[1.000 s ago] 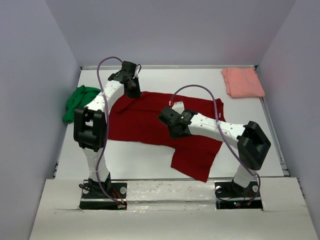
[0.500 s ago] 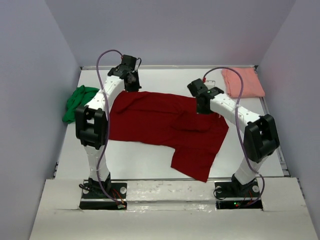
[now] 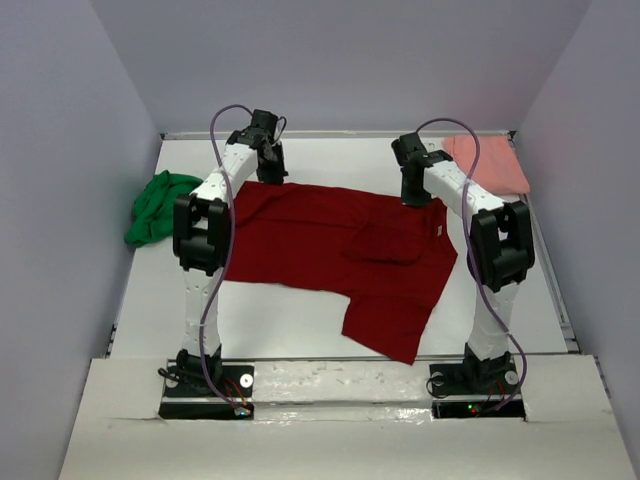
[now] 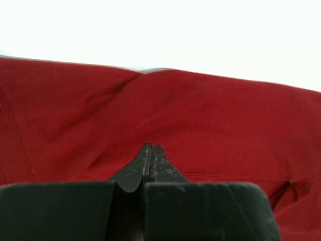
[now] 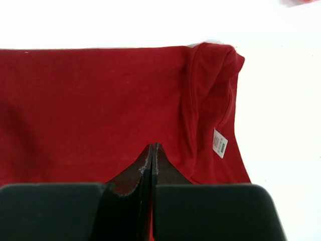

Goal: Fold and stack the t-shirts
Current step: Fold the tshirt

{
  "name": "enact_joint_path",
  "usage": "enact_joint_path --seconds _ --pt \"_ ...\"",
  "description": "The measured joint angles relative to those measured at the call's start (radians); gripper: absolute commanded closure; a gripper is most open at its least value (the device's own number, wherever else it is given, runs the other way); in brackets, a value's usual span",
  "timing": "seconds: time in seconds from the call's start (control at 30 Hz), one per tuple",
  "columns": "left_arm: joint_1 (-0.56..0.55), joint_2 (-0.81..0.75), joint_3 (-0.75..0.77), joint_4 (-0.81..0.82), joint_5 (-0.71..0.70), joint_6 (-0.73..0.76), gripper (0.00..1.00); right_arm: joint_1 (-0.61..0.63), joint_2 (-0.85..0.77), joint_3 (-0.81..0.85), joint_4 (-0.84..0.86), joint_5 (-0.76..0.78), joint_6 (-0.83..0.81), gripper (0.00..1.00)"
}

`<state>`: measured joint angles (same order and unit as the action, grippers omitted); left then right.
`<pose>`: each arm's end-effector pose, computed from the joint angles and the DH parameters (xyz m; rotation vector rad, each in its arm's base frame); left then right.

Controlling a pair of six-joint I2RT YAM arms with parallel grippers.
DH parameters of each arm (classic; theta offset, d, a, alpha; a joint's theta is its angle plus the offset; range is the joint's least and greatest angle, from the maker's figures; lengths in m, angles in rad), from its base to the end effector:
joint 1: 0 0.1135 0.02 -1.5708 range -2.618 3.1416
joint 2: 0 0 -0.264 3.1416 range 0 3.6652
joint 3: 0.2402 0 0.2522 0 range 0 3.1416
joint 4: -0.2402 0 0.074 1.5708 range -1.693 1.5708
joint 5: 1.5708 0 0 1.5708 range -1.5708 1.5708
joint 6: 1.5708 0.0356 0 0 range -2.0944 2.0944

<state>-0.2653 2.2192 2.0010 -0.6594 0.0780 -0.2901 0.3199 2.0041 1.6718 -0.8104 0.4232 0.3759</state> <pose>0.4833 -0.1342 0.2452 0.0042 2.4748 -0.3379 0.4091 0.1201 0.2331 0.1927 2.5766 -0.3300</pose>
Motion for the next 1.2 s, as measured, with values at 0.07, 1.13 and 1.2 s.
enact_joint_path --seconds 0.07,1.13,1.2 --pt "0.019 0.014 0.019 -0.002 0.035 -0.005 1.0 -0.014 0.012 0.006 -0.01 -0.019 -0.008 1.0" --pt "0.137 0.216 0.144 -0.068 0.111 -0.048 1.0 -0.11 0.181 0.063 -0.051 -0.145 -0.052 1.0" --pt "0.14 0.226 0.148 -0.068 0.122 -0.053 1.0 -0.11 0.181 0.069 -0.053 -0.149 -0.056 1.0"
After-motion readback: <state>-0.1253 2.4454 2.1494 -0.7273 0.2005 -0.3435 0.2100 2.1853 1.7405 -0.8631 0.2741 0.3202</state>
